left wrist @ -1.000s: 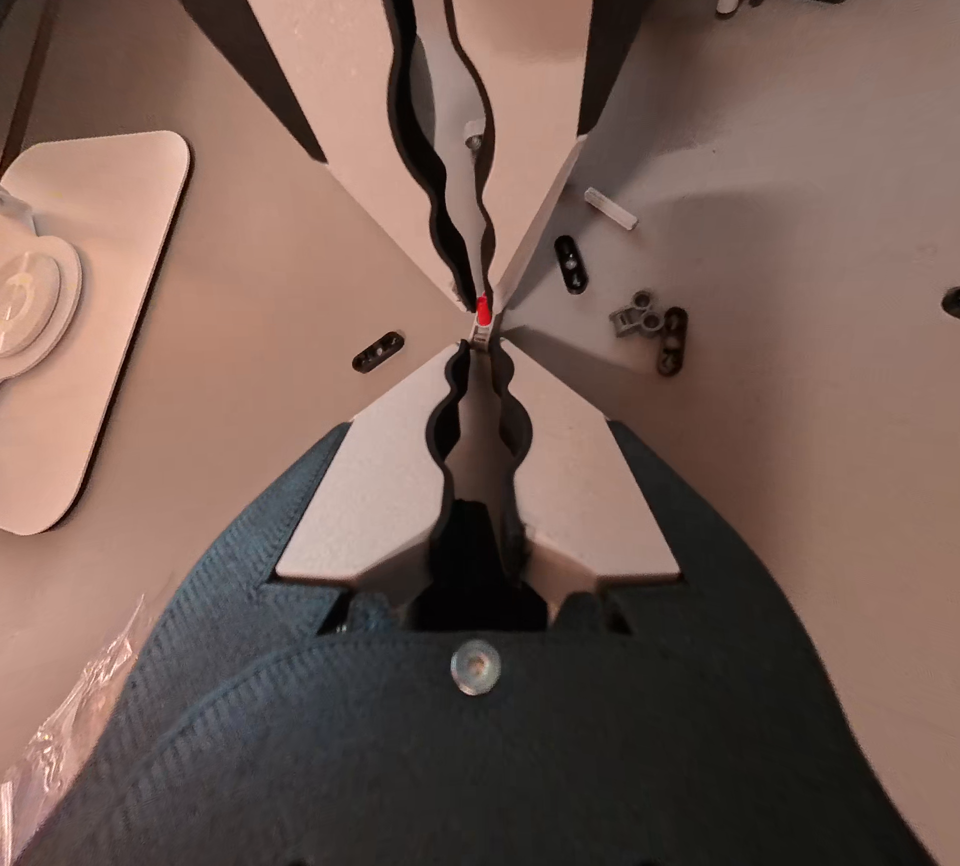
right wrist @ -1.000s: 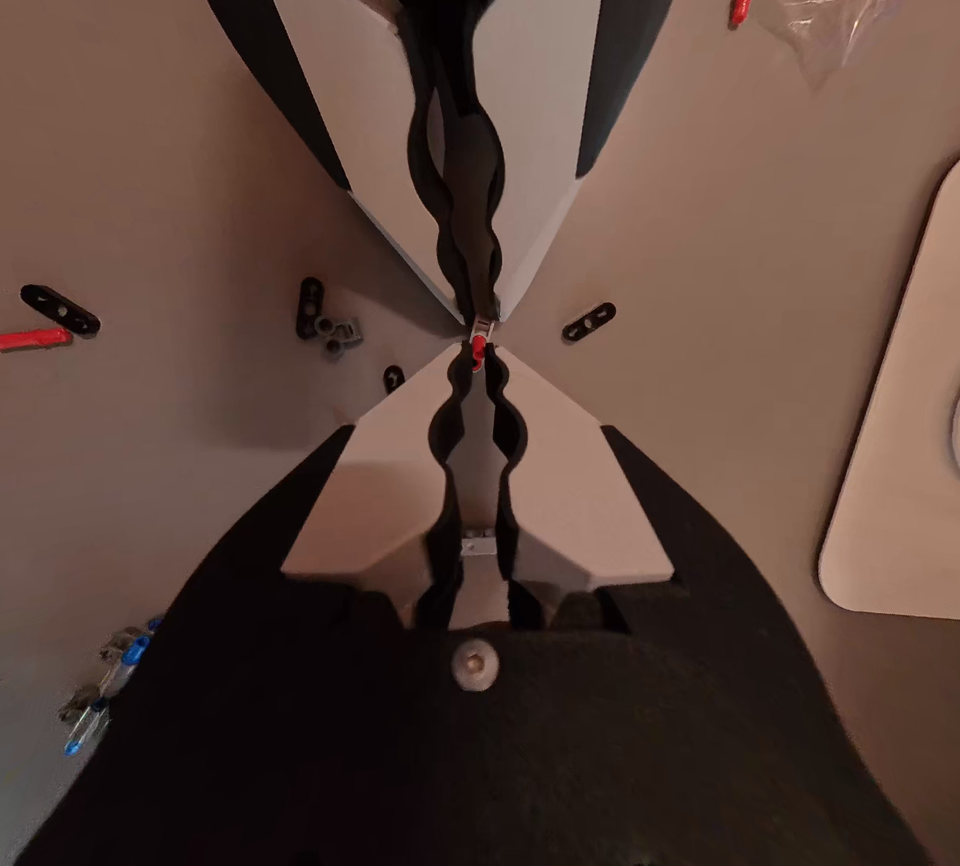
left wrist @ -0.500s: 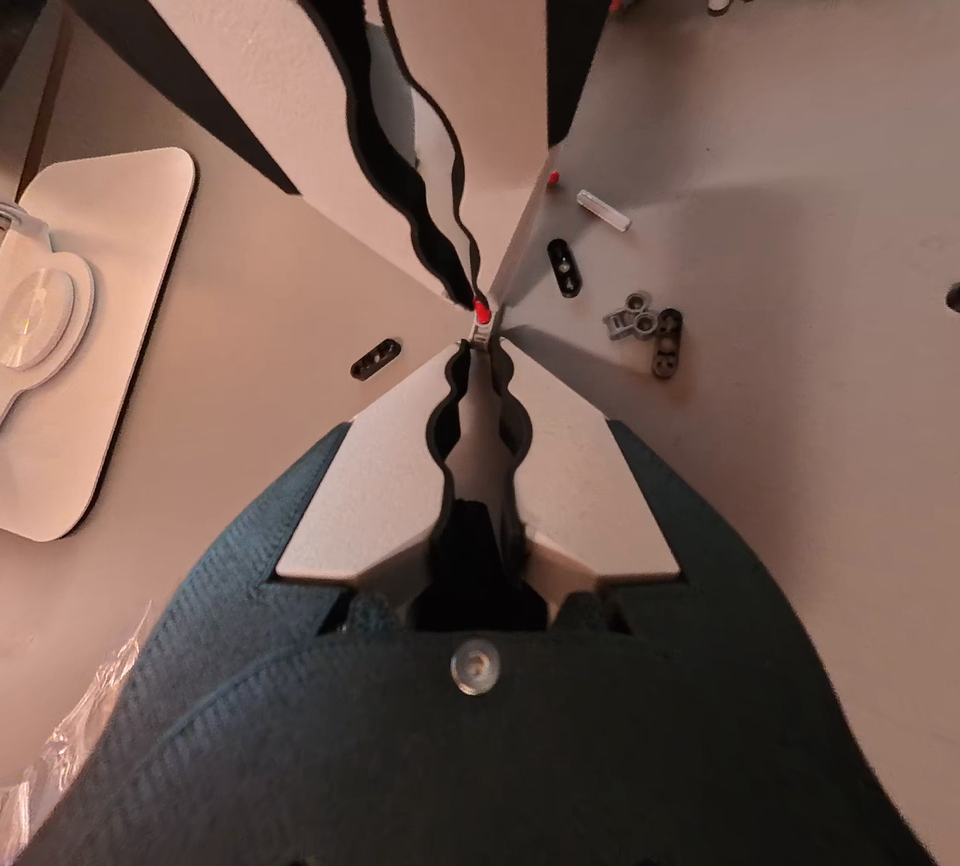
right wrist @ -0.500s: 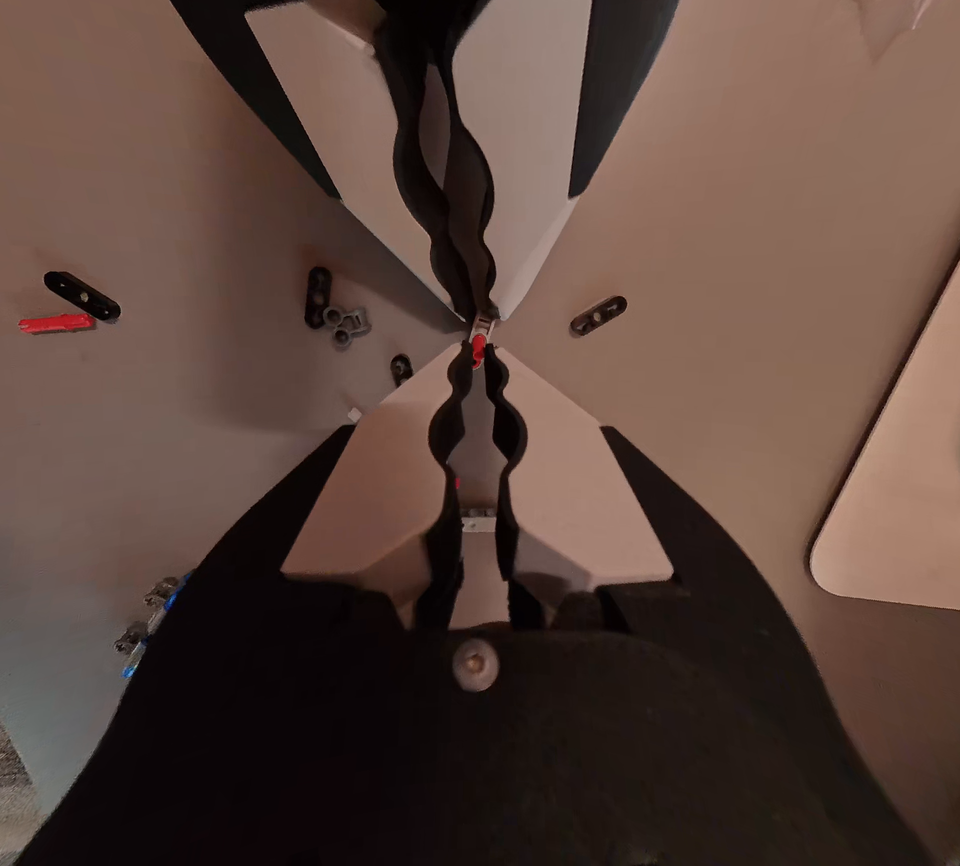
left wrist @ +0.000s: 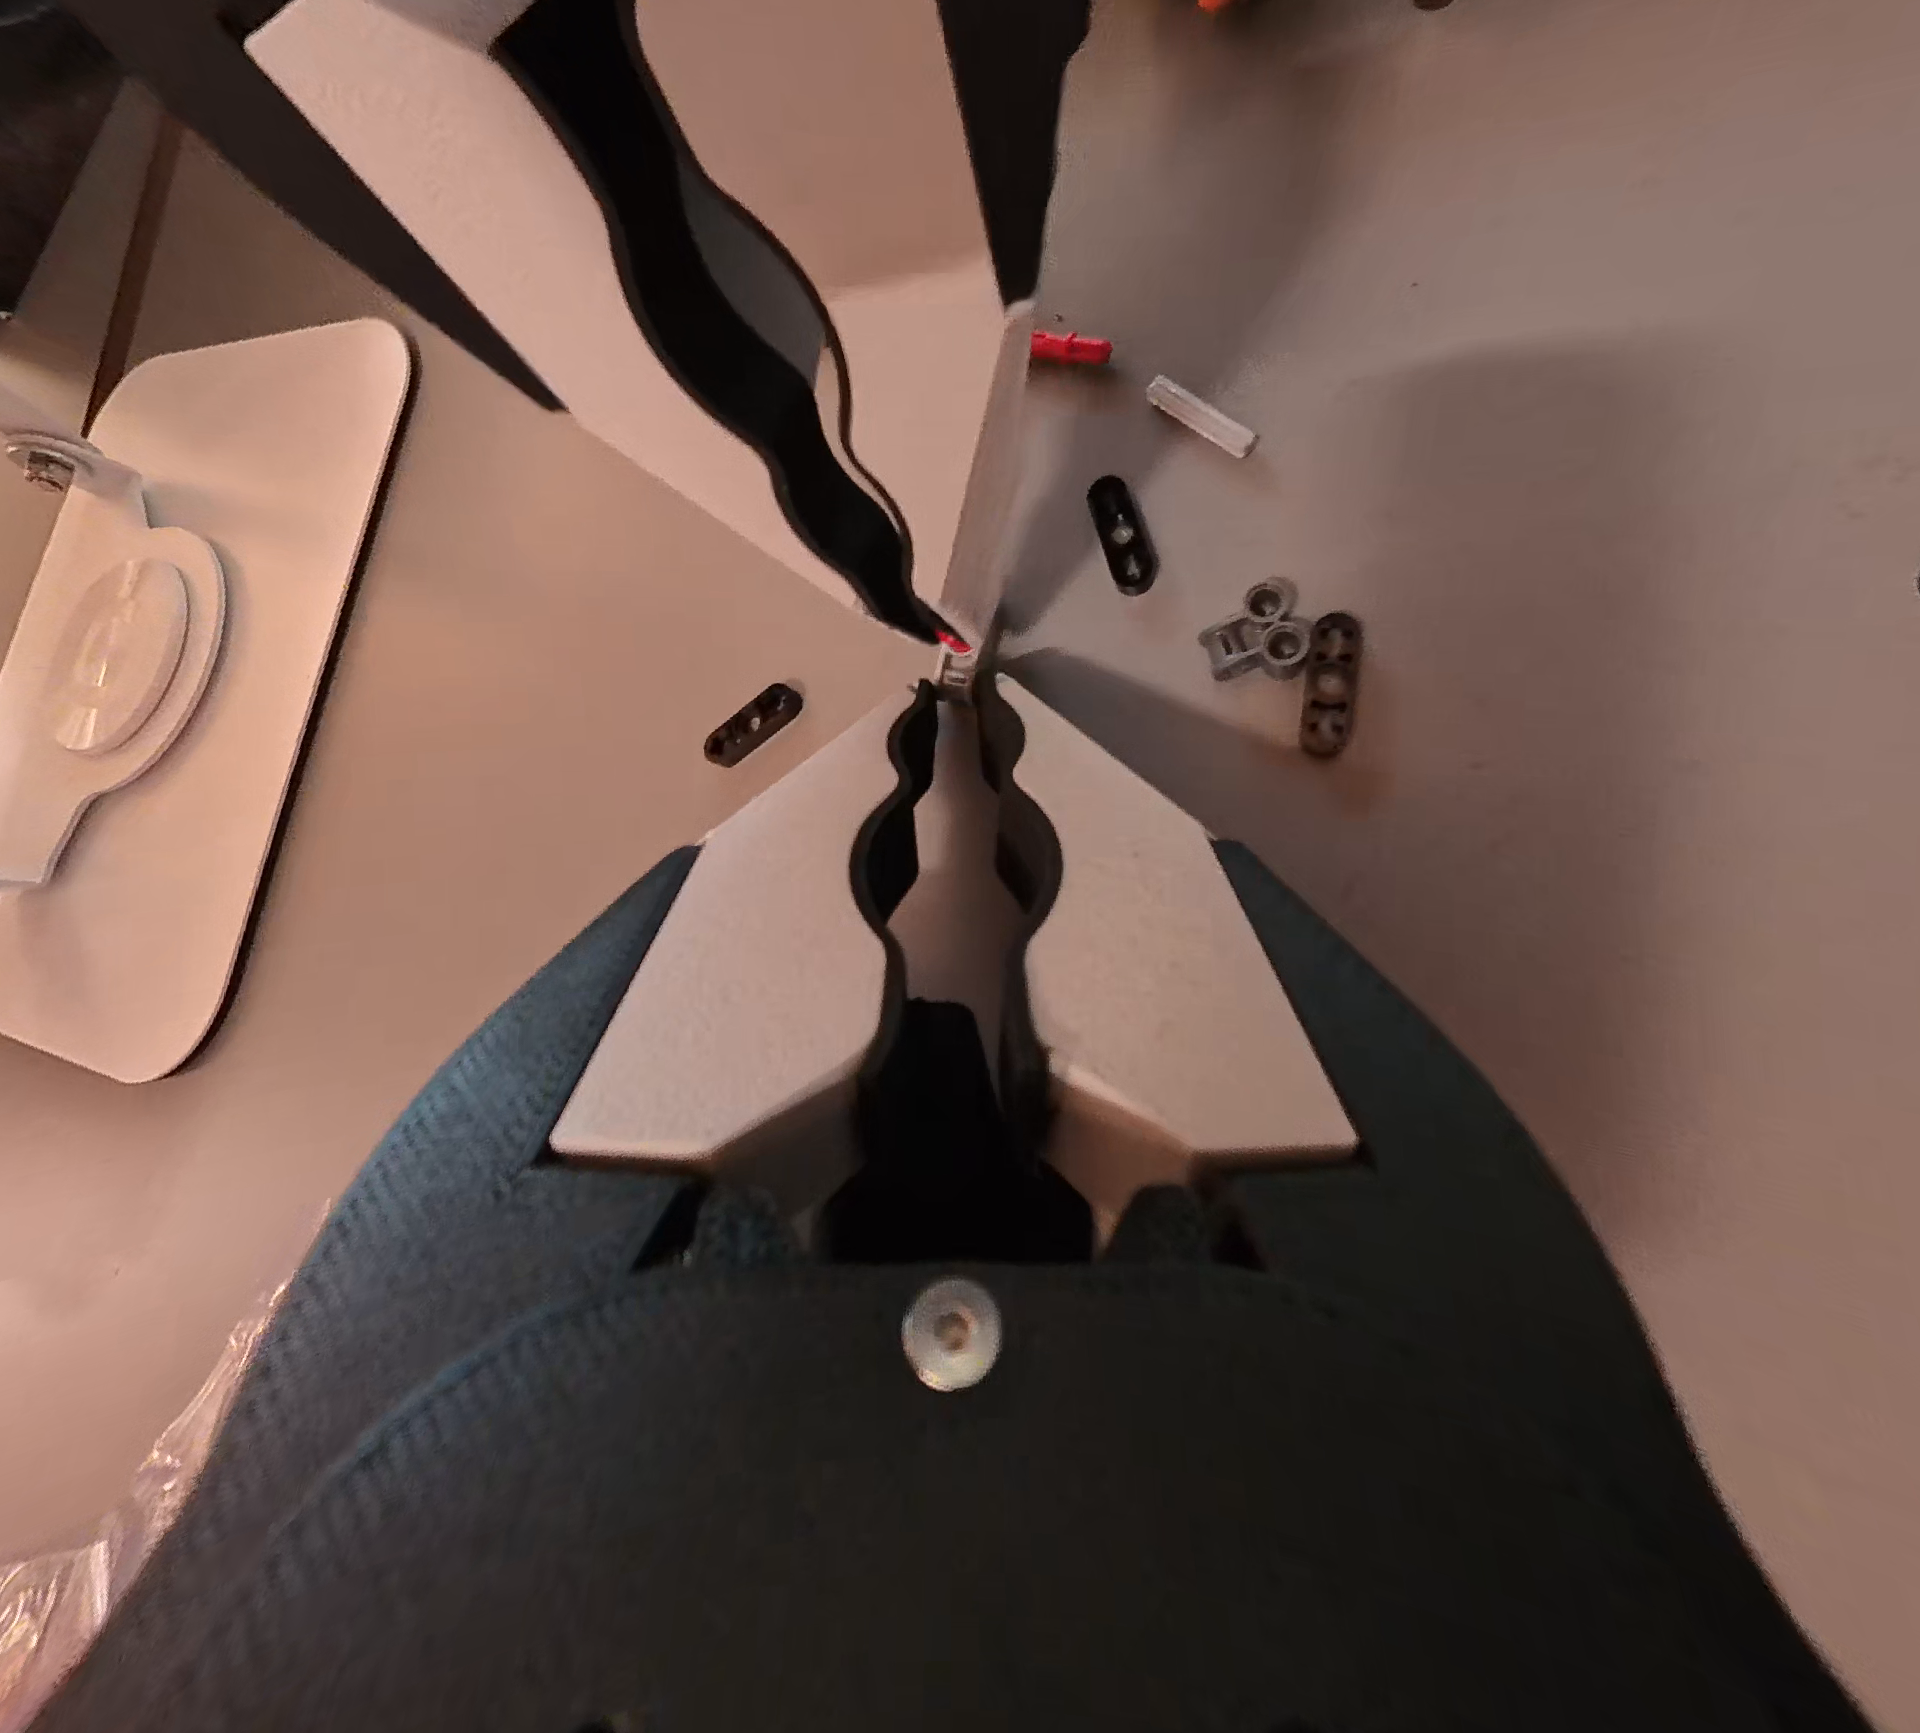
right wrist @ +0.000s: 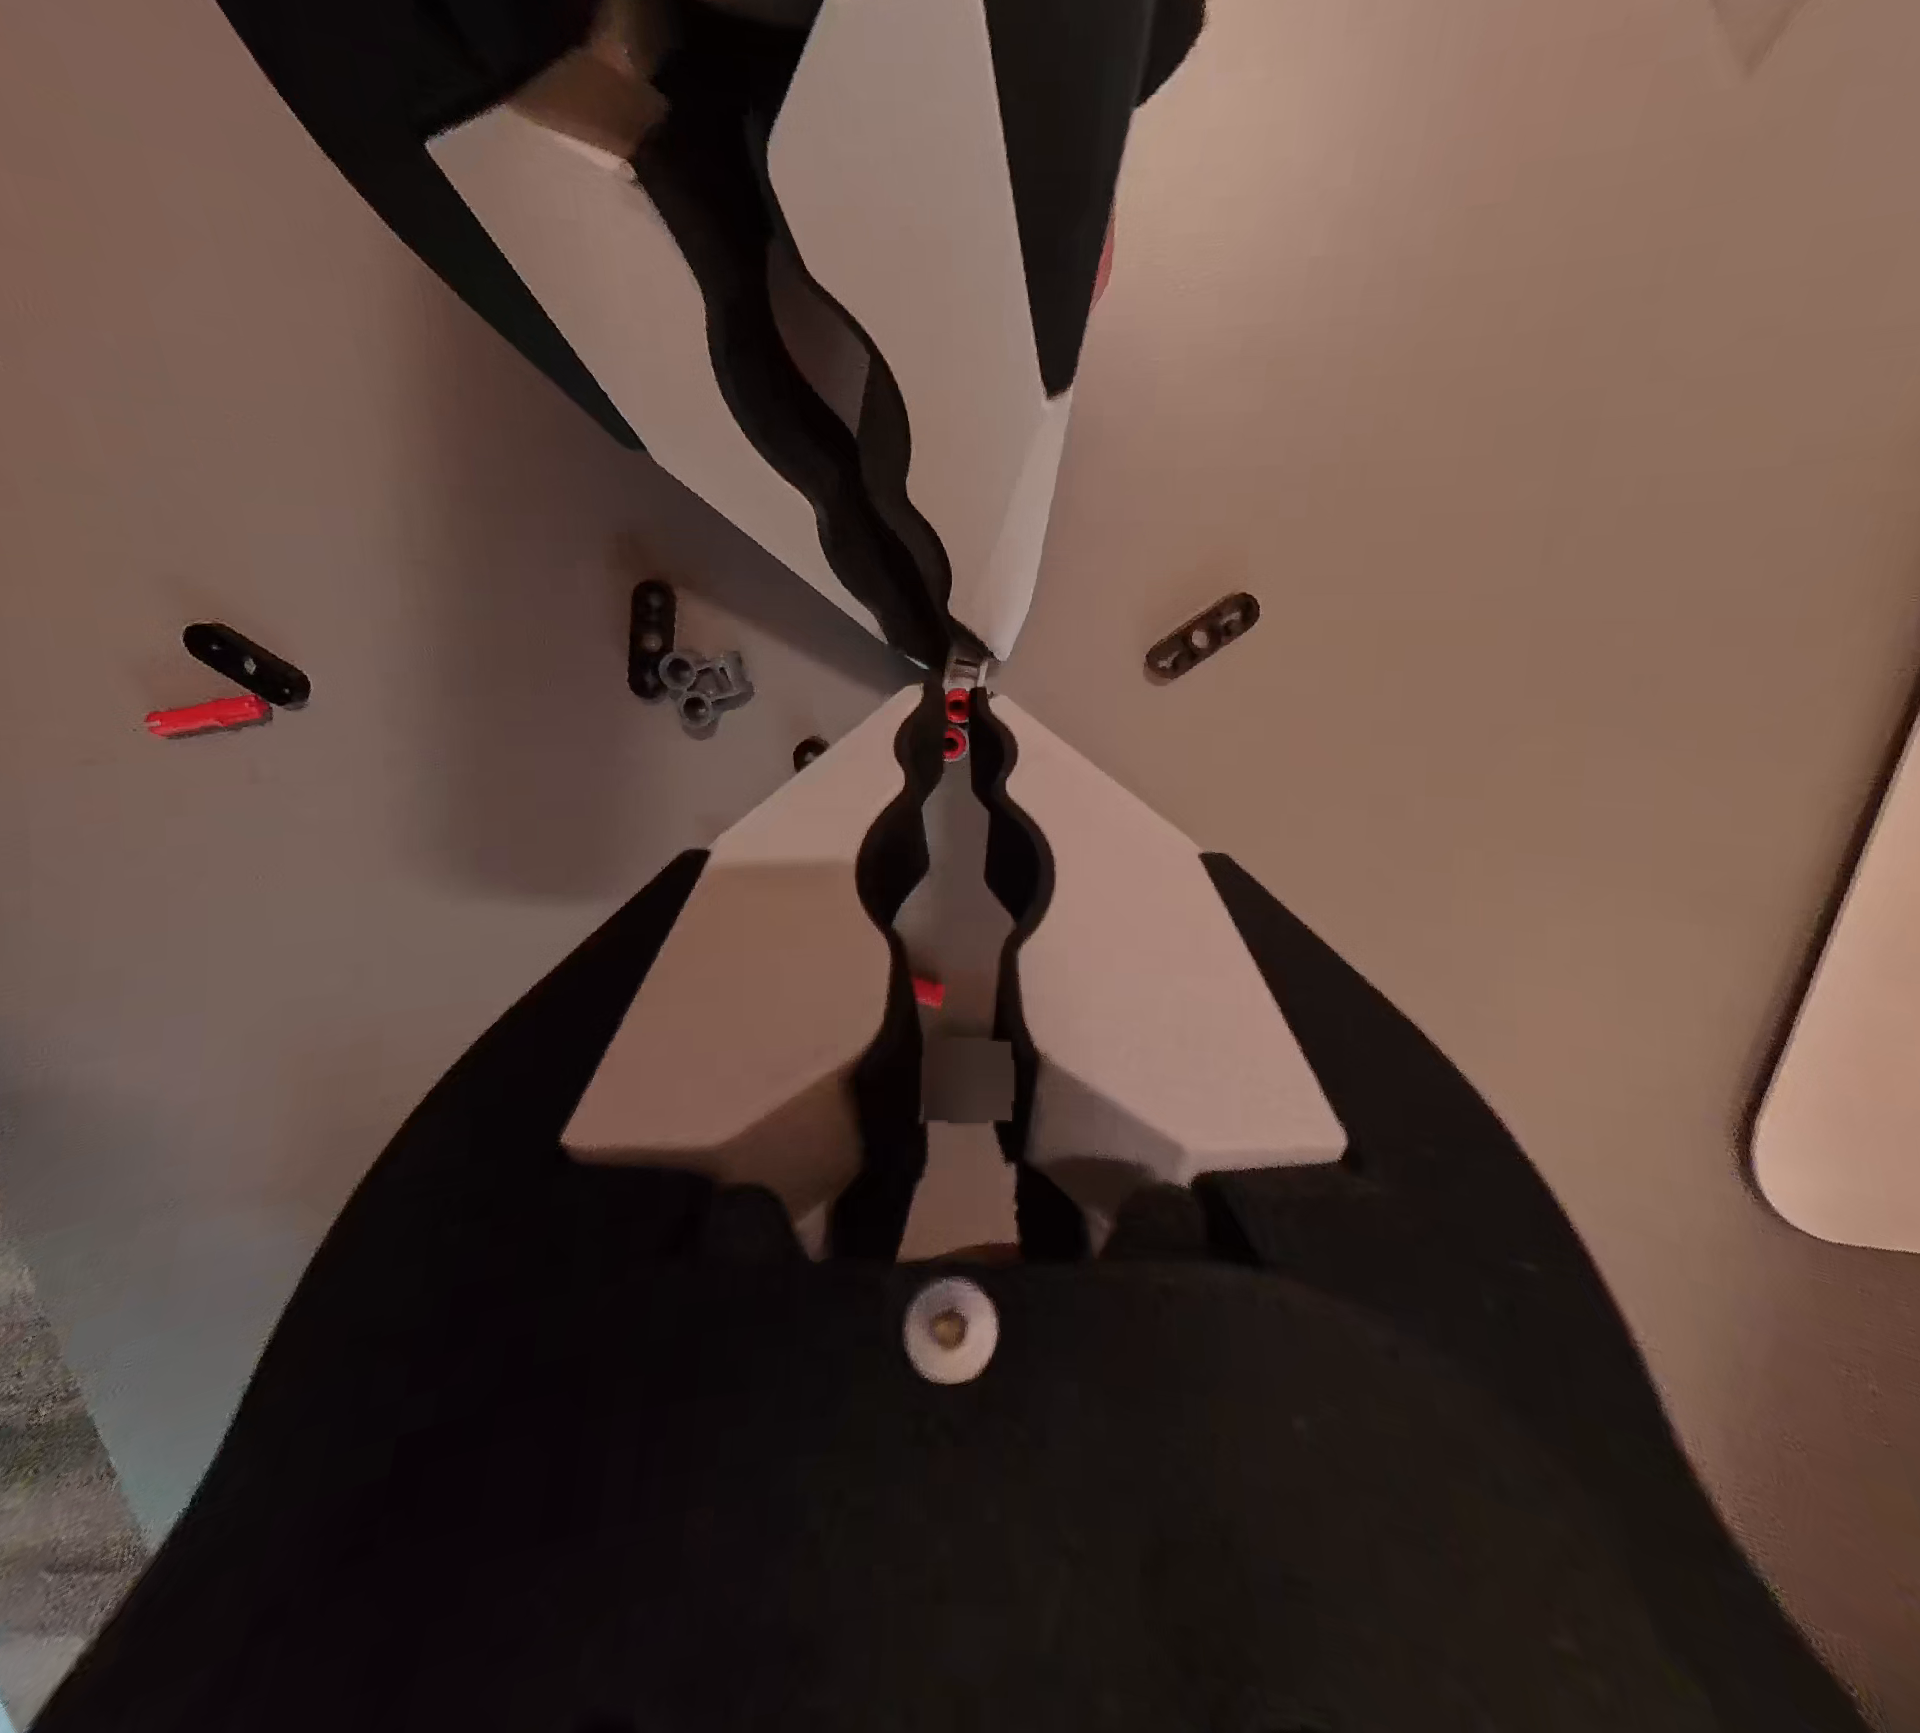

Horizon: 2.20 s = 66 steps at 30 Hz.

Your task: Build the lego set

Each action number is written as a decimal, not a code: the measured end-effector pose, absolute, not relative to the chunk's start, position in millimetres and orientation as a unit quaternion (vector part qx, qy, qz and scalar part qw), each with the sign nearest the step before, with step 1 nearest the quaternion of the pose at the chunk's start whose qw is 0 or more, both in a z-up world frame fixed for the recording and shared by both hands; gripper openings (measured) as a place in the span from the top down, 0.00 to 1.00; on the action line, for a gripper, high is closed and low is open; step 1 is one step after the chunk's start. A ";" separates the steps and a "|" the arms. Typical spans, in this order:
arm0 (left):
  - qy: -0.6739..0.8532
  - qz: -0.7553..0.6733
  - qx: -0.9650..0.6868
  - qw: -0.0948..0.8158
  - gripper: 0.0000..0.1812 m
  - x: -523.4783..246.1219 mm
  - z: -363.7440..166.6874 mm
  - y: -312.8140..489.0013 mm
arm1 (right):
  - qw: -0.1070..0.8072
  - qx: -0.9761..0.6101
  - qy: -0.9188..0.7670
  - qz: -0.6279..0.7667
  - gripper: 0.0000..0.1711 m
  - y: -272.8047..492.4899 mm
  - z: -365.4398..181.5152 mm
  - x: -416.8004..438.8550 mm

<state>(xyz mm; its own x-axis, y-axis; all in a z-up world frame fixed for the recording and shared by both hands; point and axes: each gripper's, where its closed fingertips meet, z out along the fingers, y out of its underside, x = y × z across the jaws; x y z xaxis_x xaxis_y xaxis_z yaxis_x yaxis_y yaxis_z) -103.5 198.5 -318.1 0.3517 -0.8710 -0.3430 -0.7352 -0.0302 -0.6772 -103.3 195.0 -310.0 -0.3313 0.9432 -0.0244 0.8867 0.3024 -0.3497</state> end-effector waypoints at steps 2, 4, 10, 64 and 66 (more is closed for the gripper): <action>0.563 -0.082 -0.713 0.410 0.96 -103.4 -318.1 198.6 | 0.101 -0.572 -0.798 0.163 0.99 195.2 -309.9 -103.3; 0.564 -0.079 -0.711 0.412 0.96 -103.4 -318.0 198.6 | 0.122 -0.565 -0.799 0.167 0.99 195.2 -309.9 -103.4; 0.567 -0.070 -0.707 0.417 0.96 -103.3 -317.9 198.7 | 0.187 -0.548 -0.798 0.163 0.99 196.7 -311.5 -100.8; 0.577 -0.049 -0.692 0.430 0.96 -100.9 -315.9 196.9 | 0.271 -0.530 -0.788 0.160 0.99 193.9 -305.2 -103.4; 0.577 -0.049 -0.693 0.430 0.96 -100.9 -315.9 196.8 | 0.270 -0.528 -0.789 0.159 0.99 193.1 -304.2 -103.2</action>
